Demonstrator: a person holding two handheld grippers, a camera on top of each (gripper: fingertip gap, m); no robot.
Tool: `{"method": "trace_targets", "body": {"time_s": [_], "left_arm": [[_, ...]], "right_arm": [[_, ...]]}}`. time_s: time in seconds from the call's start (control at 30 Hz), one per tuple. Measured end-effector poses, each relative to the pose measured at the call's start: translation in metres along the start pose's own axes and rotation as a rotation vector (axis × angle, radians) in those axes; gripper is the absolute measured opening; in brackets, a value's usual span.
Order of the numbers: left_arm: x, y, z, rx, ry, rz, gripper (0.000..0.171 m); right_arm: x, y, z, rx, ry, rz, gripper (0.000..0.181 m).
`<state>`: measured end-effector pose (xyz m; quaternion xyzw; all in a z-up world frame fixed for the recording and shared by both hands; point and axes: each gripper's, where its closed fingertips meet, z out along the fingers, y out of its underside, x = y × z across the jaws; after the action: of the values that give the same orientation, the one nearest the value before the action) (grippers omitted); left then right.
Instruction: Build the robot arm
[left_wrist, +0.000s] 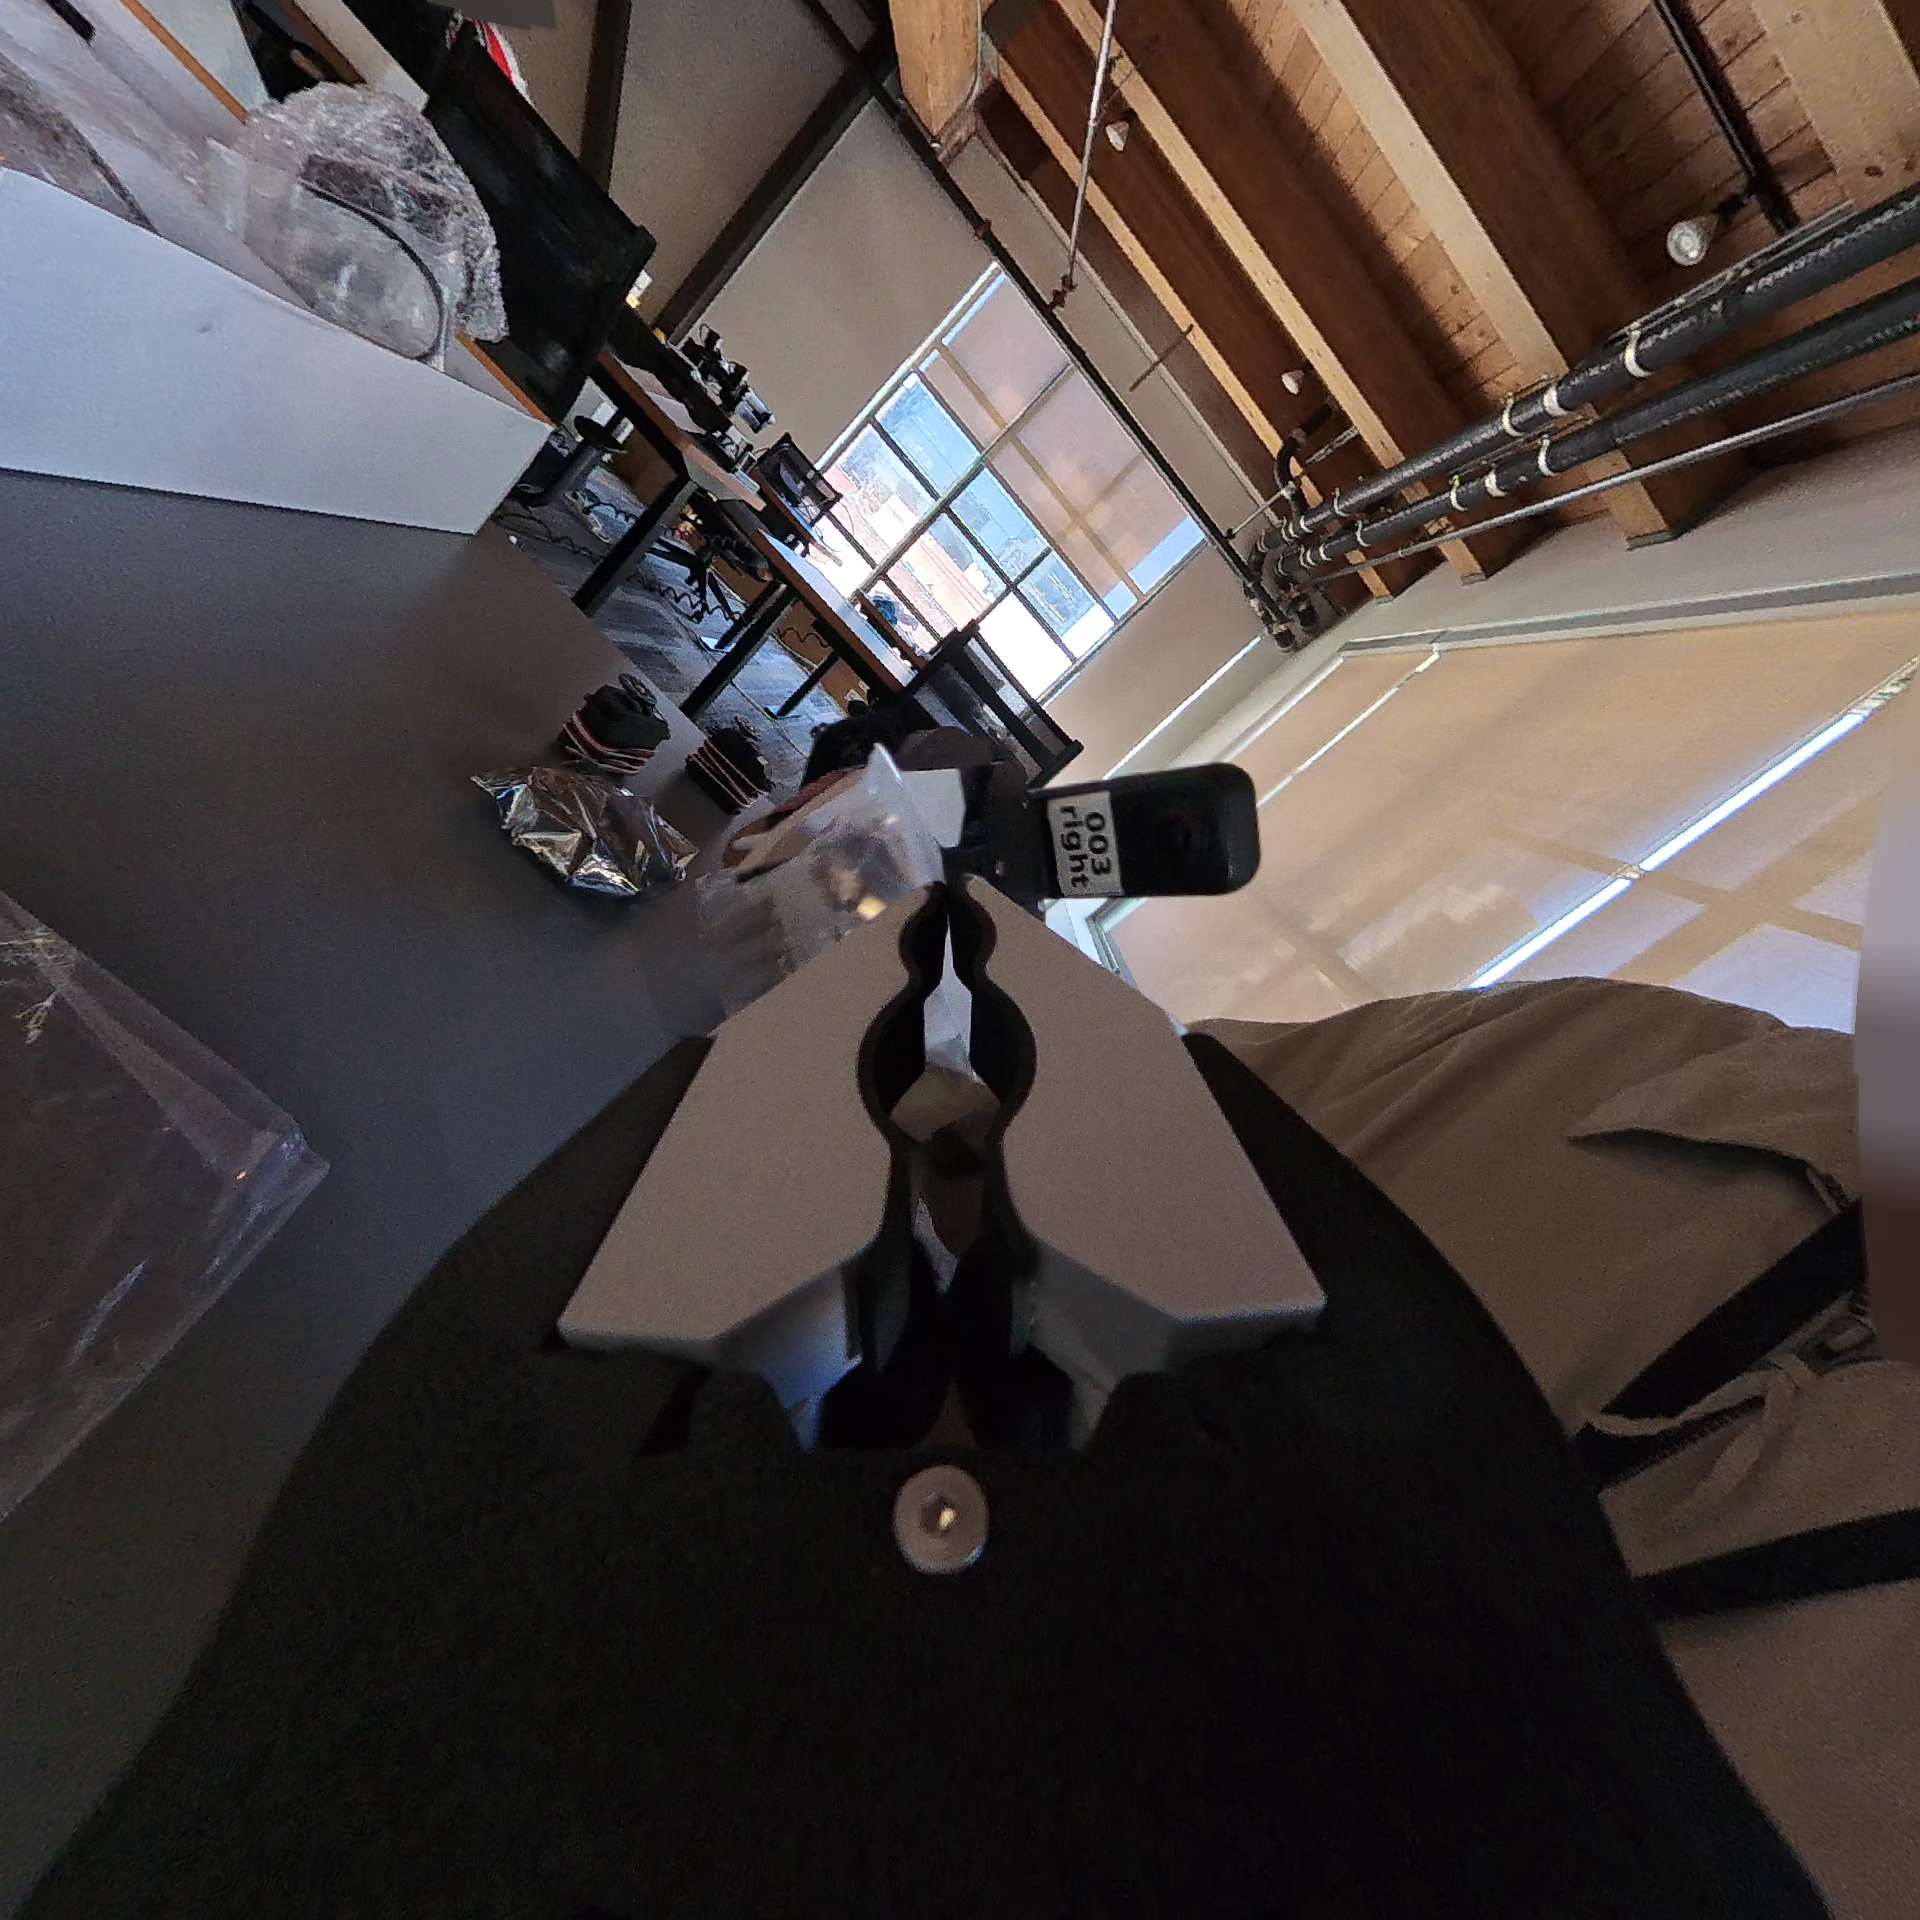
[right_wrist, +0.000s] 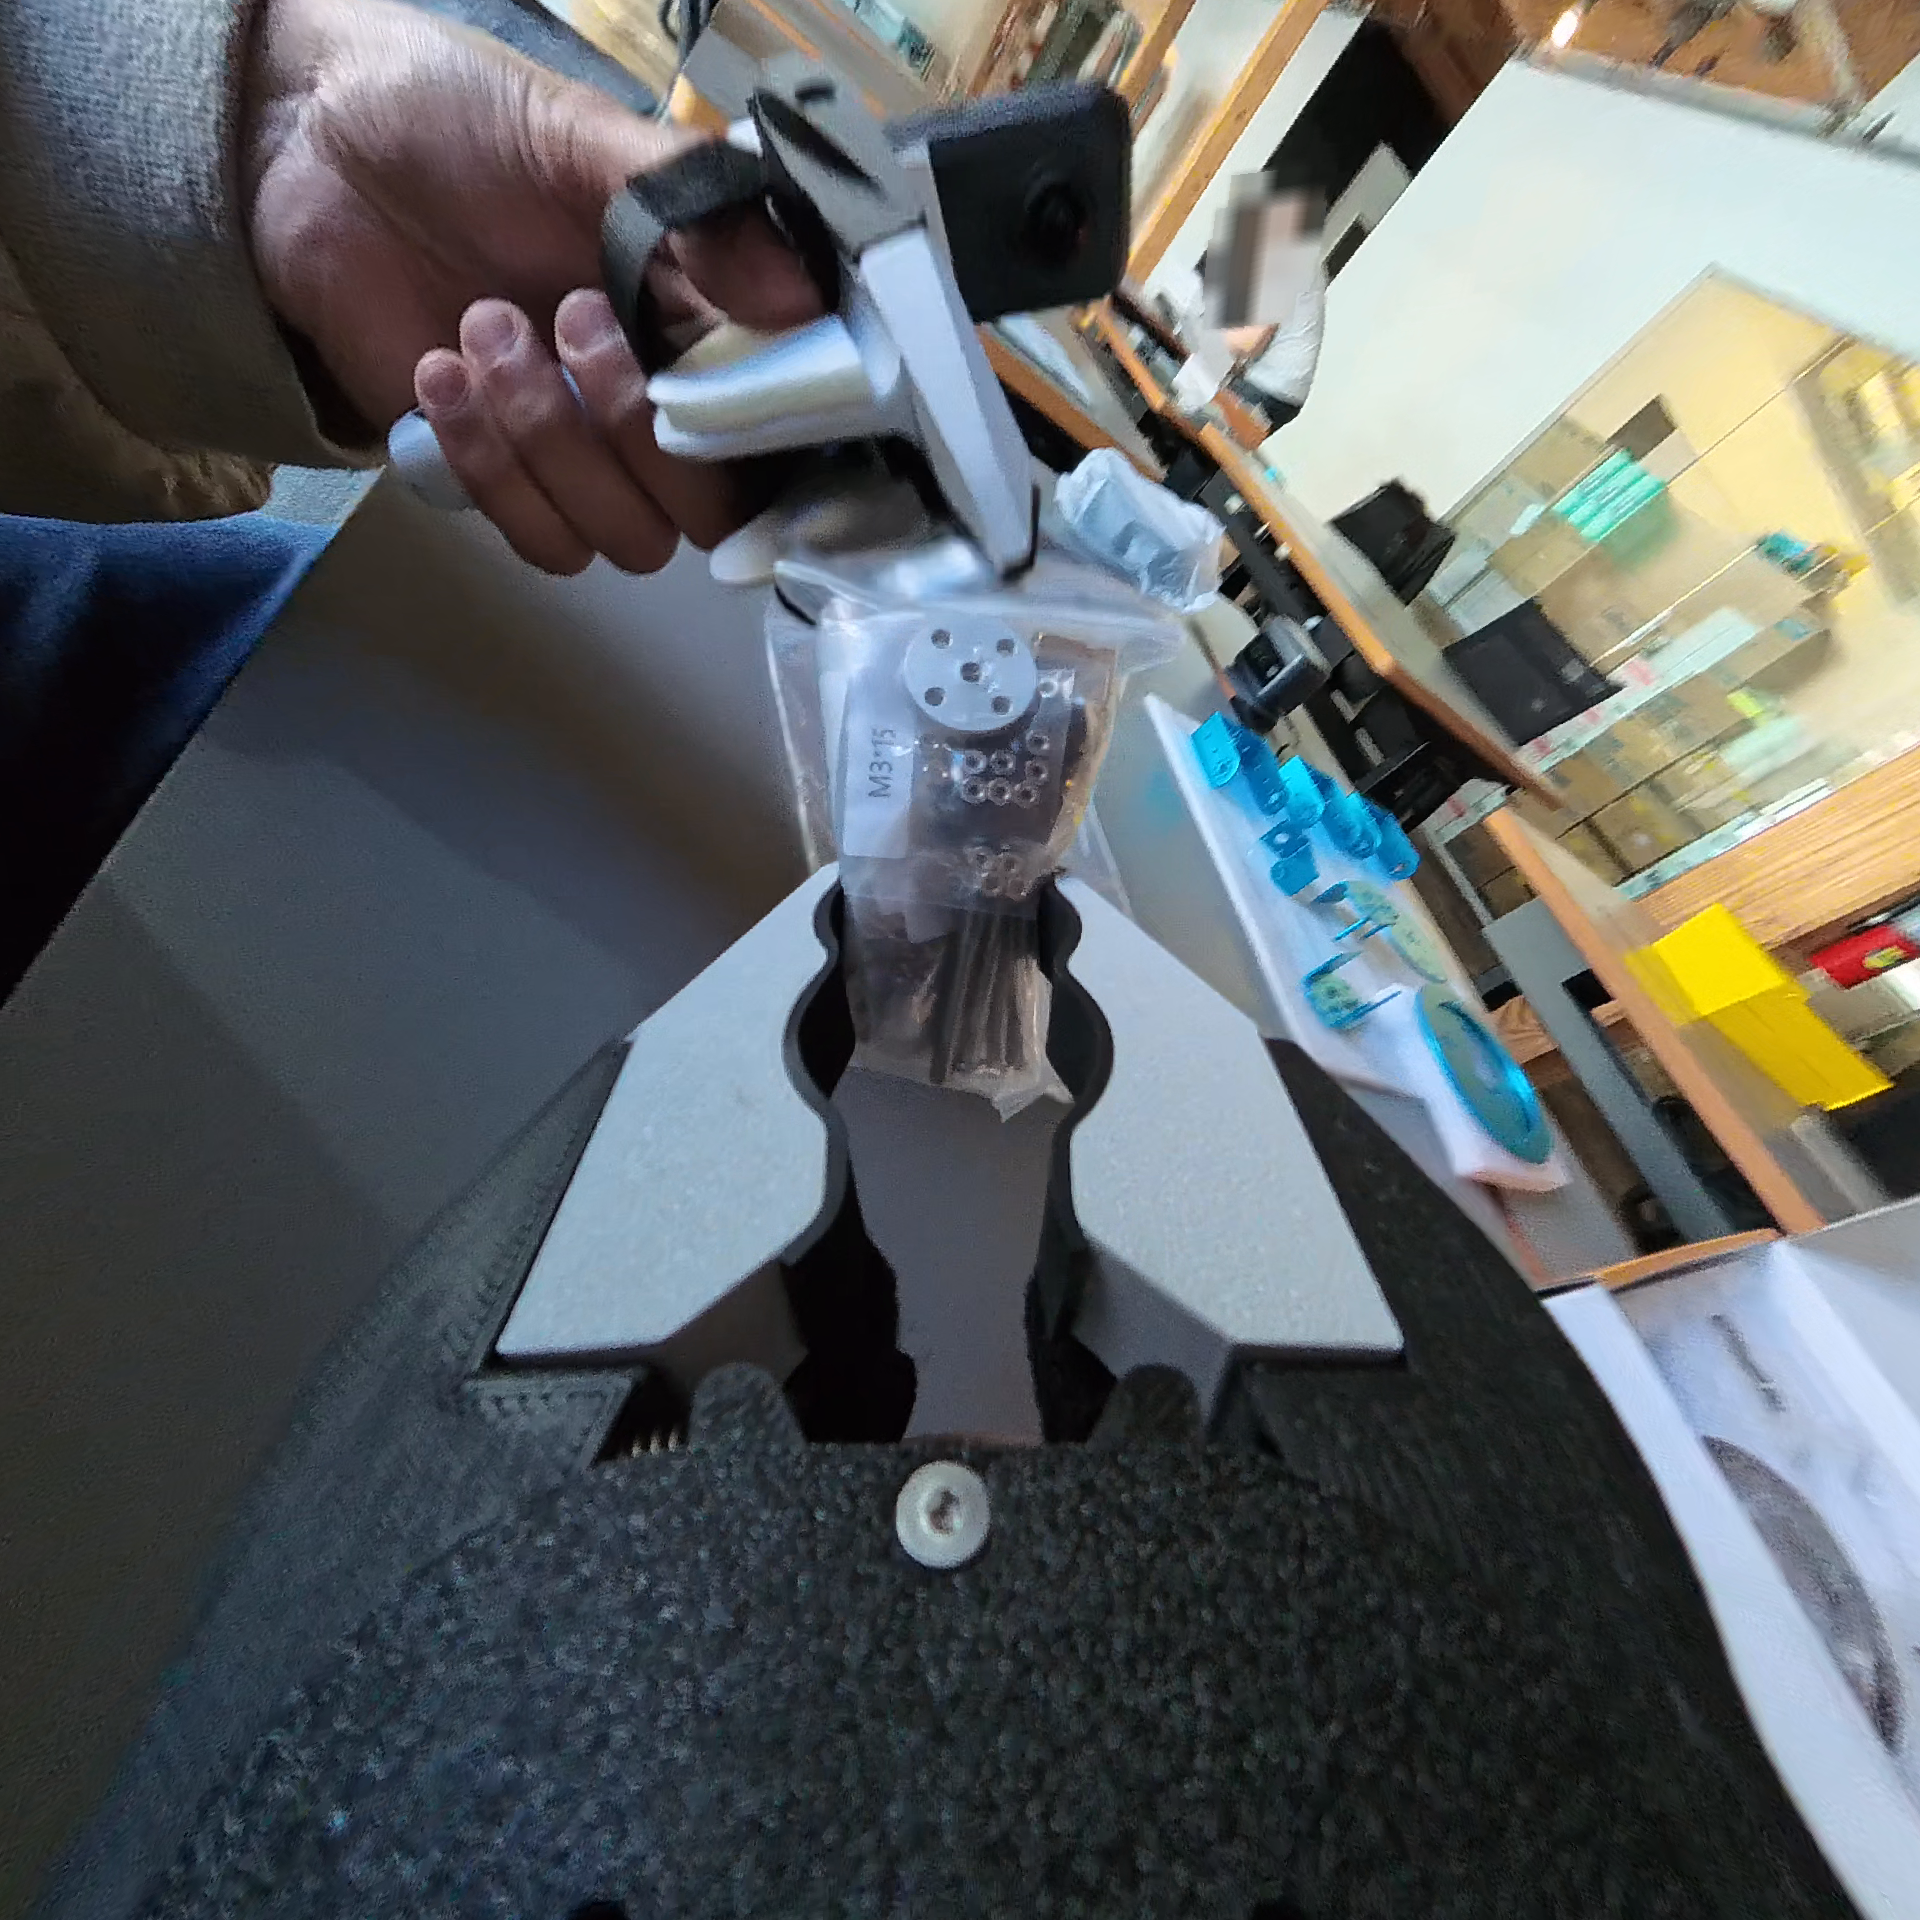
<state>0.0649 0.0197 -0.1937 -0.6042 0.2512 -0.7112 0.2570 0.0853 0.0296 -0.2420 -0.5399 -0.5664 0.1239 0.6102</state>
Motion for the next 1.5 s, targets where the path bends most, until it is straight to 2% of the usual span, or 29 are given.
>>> {"method": "trace_targets", "body": {"time_s": [0.17,0.3,0.4,0.53,0.63,0.73,0.8,0.87,1.0,1.2,1.33,1.5], "left_arm": [[0.001,0.009,0.0,-0.01,0.008,-0.009,0.0],[-0.01,0.013,-0.002,0.009,-0.037,-0.023,0.0],[-0.017,0.019,-0.002,0.013,-0.059,-0.041,0.0],[-0.031,0.029,-0.002,0.003,-0.136,-0.039,0.0],[-0.037,0.035,-0.002,0.012,-0.18,-0.042,0.0],[-0.038,0.041,0.003,0.024,-0.191,-0.051,0.0],[-0.036,0.046,0.008,0.029,-0.17,-0.066,0.0],[-0.035,0.051,0.014,0.033,-0.156,-0.076,0.0],[-0.034,0.055,0.02,0.049,-0.119,-0.107,0.0],[-0.031,0.059,0.023,0.031,-0.086,-0.13,0.0],[-0.025,0.059,0.025,0.035,-0.044,-0.15,0.0],[-0.028,0.058,0.021,0.033,-0.09,-0.115,0.0]], "right_arm": [[-0.017,0.003,0.005,0.005,-0.099,0.12,0.033],[-0.029,0.017,0.013,-0.06,-0.198,0.276,0.037],[-0.035,0.024,0.018,-0.107,-0.208,0.276,0.045],[-0.032,0.008,0.006,-0.073,-0.213,0.34,0.054],[-0.03,-0.015,-0.008,-0.08,-0.221,0.509,0.05],[-0.029,-0.005,-0.006,-0.175,-0.161,0.745,0.04],[-0.034,-0.003,-0.005,-0.135,-0.208,0.918,0.039],[-0.039,-0.001,-0.005,-0.083,-0.253,0.989,0.034],[-0.042,-0.004,-0.007,-0.01,-0.264,0.999,0.037],[-0.04,0.001,-0.008,0.096,-0.333,1.131,0.017],[-0.043,-0.003,-0.008,0.135,-0.395,1.172,0.014],[-0.044,-0.003,-0.009,0.169,-0.434,1.204,0.013]]}}
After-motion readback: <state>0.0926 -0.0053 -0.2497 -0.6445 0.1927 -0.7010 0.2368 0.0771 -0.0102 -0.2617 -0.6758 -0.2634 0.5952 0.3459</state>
